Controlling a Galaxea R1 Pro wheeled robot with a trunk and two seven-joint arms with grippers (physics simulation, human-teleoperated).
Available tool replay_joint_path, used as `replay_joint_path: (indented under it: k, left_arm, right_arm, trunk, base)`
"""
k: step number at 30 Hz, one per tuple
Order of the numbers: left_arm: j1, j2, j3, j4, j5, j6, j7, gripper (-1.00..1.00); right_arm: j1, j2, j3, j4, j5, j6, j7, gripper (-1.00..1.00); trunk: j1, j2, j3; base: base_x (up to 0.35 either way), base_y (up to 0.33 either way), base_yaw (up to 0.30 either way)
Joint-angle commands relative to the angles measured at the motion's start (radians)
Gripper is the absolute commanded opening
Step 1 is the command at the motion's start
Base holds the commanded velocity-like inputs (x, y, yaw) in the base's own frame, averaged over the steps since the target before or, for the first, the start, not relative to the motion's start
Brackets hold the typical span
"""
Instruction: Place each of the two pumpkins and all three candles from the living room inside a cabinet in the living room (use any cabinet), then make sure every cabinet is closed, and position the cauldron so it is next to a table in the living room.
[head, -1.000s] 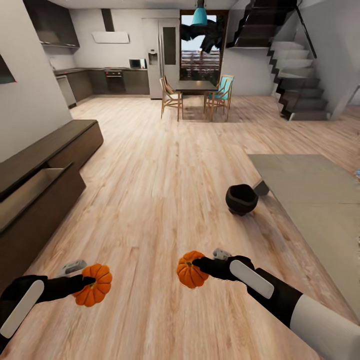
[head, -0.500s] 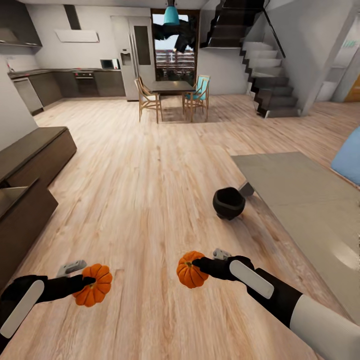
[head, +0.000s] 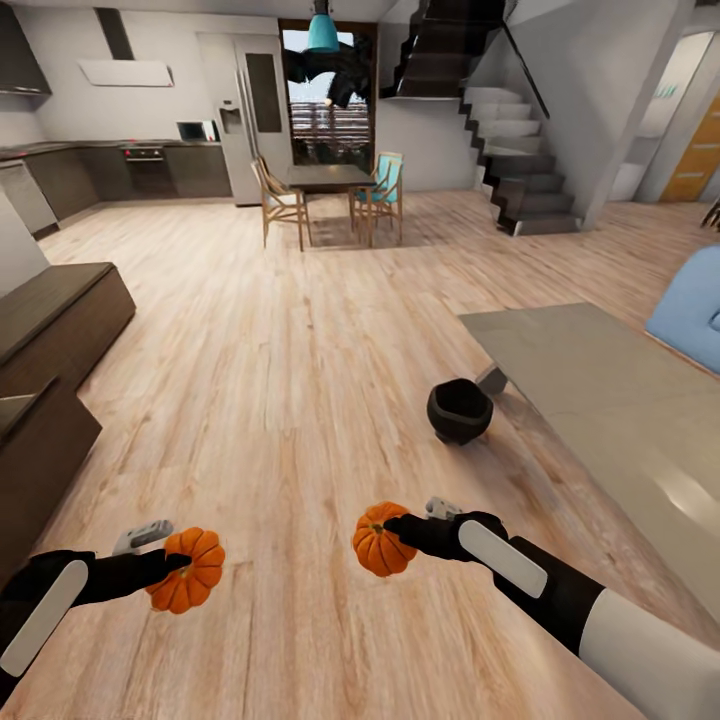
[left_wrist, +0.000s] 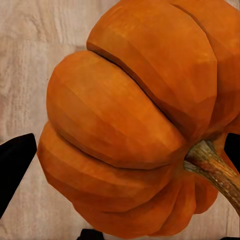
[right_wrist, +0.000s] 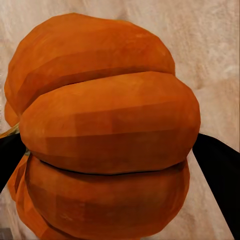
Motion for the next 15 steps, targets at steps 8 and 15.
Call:
replay_joint_path:
  k: [8, 15]
  left_arm:
    - [-0.001, 0.001, -0.002, 0.0, 0.001, 0.002, -0.001, -1.0]
    - [-0.001, 0.0, -0.002, -0.001, 0.001, 0.002, -0.001, -1.0]
  right_arm:
    - [-0.001, -0.001, 0.002, -0.002, -0.006, -0.001, -0.007, -1.0]
    - [-0.001, -0.001, 0.002, -0.002, -0.007, -0.001, -0.007, -1.0]
  trunk:
    - [0.0, 0.0, 0.008]
    - [0.0, 0.0, 0.016]
  base:
    - [0.159, 0.041, 0.212]
    - [0.321, 0.001, 0.229]
